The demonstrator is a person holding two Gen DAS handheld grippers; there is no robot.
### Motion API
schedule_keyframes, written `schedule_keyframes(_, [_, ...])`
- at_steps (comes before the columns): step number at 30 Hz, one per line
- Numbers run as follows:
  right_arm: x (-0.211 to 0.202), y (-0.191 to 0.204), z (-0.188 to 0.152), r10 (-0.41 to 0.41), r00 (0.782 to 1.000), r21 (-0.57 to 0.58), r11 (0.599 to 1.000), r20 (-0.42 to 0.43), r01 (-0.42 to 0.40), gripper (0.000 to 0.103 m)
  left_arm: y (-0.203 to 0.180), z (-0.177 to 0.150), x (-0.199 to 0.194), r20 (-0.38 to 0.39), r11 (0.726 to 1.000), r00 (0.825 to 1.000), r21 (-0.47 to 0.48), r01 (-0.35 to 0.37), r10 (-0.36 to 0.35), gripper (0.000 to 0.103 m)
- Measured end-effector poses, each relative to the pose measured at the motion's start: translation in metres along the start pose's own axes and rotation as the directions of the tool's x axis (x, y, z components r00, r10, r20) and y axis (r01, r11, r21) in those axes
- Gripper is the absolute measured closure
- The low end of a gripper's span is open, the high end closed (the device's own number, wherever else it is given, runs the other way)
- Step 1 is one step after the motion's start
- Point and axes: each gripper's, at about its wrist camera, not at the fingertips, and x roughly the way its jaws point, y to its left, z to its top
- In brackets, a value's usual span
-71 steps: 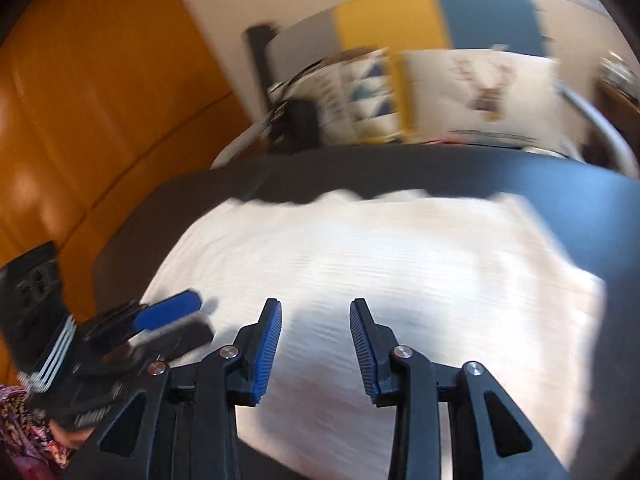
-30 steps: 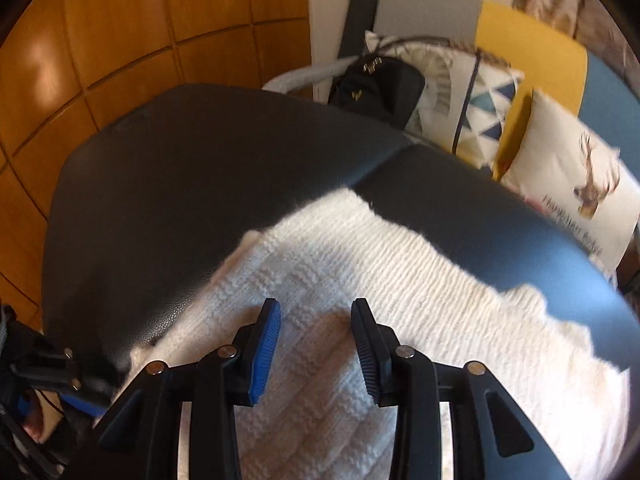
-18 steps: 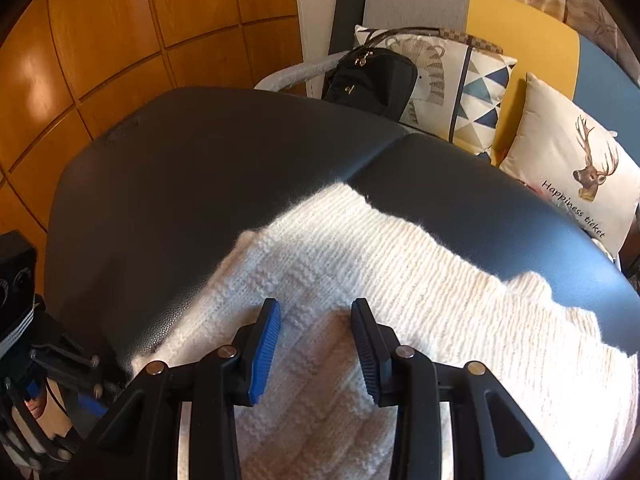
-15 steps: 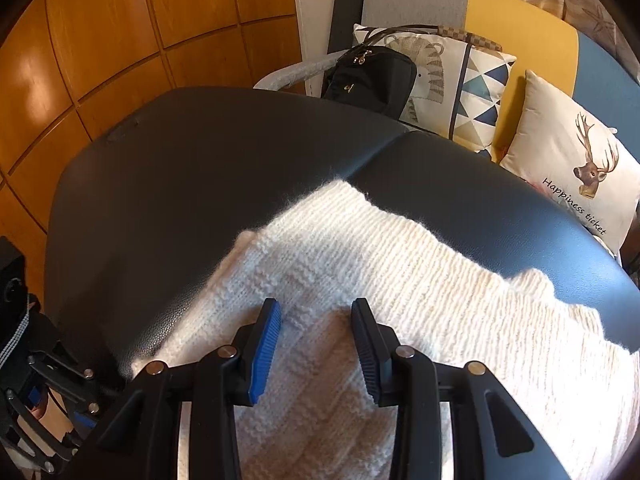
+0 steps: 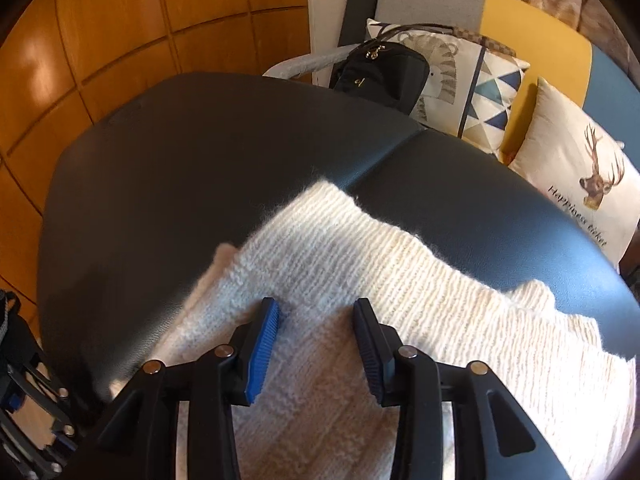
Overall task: Fold clothes
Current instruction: 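Hold the sweater edge with the left gripper while the right gripper smooths the sweater, then open the left gripper and release the sweater edge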
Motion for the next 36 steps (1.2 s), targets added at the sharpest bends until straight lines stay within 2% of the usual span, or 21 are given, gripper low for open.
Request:
schedule_keyframes(4, [0.003,0.003,-0.008,-0.023,0.998,0.02,1.0,0.053,0.022,0.059,0.01,-0.004,-0.005,0.033,0.999,0.999,-0.034,0.01,-0.009,0.094])
schedule_keyframes(7, [0.002,0.012,-0.011,-0.067,0.995,-0.006,0.998,0.079,0.068,0.059,0.016,-0.01,-0.013,0.079,0.994,0.997,-0.106,0.03,-0.022,0.093])
schedule_keyframes(9, [0.001,0.012,-0.01,-0.066,0.995,-0.011,0.998,0.072,0.067,0.059,0.024,-0.018,-0.03,0.122,0.987,0.992,-0.159,0.037,-0.017,0.093])
schedule_keyframes(11, [-0.007,0.006,-0.008,-0.038,0.998,0.006,0.999,0.057,0.038,0.059,0.026,-0.023,-0.043,0.163,0.981,0.987,-0.191,0.022,0.009,0.093])
schedule_keyframes(13, [-0.031,-0.003,-0.012,-0.005,0.995,0.042,0.999,0.104,0.001,0.059,0.025,-0.029,-0.064,0.216,0.975,0.972,-0.215,-0.049,0.096,0.093])
schedule_keyframes(15, [-0.061,-0.008,-0.026,0.03,0.981,0.071,0.997,0.189,-0.044,0.059,0.027,-0.029,-0.081,0.248,0.947,0.938,-0.27,-0.174,0.243,0.092])
schedule_keyframes(16, [-0.076,-0.012,-0.036,0.042,0.974,0.079,0.995,0.221,-0.061,0.059,0.028,-0.026,-0.086,0.259,0.929,0.92,-0.303,-0.213,0.295,0.092])
schedule_keyframes(18, [-0.098,-0.025,-0.056,-0.001,0.97,0.108,0.994,0.242,-0.025,0.059,0.023,-0.013,-0.087,0.295,0.901,0.881,-0.347,-0.261,0.369,0.091])
schedule_keyframes(20, [-0.111,-0.042,-0.08,-0.066,0.969,0.174,0.984,0.237,0.024,0.059,0.009,0.009,-0.075,0.308,0.87,0.835,-0.348,-0.348,0.457,0.086])
schedule_keyframes(23, [-0.121,-0.08,-0.112,-0.122,0.97,0.324,0.945,0.208,0.049,0.059,-0.005,0.045,-0.048,0.319,0.837,0.782,-0.321,-0.443,0.536,0.075])
schedule_keyframes(24, [-0.123,-0.091,-0.12,-0.136,0.971,0.363,0.93,0.196,0.057,0.059,-0.008,0.057,-0.036,0.311,0.824,0.771,-0.328,-0.462,0.556,0.072])
schedule_keyframes(27, [-0.124,-0.113,-0.137,-0.15,0.973,0.437,0.898,0.176,0.06,0.059,-0.016,0.082,0.004,0.304,0.794,0.744,-0.365,-0.485,0.595,0.071])
schedule_keyframes(29, [-0.123,-0.123,-0.144,-0.15,0.973,0.465,0.884,0.173,0.053,0.059,-0.019,0.095,0.029,0.298,0.765,0.717,-0.398,-0.507,0.63,0.071])
schedule_keyframes(30, [-0.122,-0.122,-0.144,-0.14,0.973,0.459,0.887,0.183,0.041,0.059,-0.019,0.101,0.042,0.288,0.748,0.704,-0.411,-0.521,0.649,0.071])
schedule_keyframes(31, [-0.12,-0.119,-0.144,-0.131,0.972,0.442,0.896,0.193,0.033,0.059,-0.021,0.107,0.057,0.262,0.715,0.679,-0.418,-0.561,0.686,0.071])
schedule_keyframes(33, [-0.114,-0.109,-0.141,-0.111,0.973,0.385,0.922,0.201,0.026,0.059,-0.014,0.107,0.078,0.201,0.642,0.618,-0.377,-0.668,0.76,0.068])
schedule_keyframes(35, [-0.101,-0.103,-0.138,-0.109,0.981,0.332,0.942,0.163,0.05,0.059,-0.019,0.106,0.083,0.233,0.629,0.585,-0.341,-0.699,0.777,0.064])
schedule_keyframes(36, [-0.095,-0.102,-0.139,-0.114,0.983,0.31,0.948,0.146,0.064,0.059,-0.02,0.104,0.082,0.237,0.62,0.574,-0.345,-0.705,0.784,0.058])
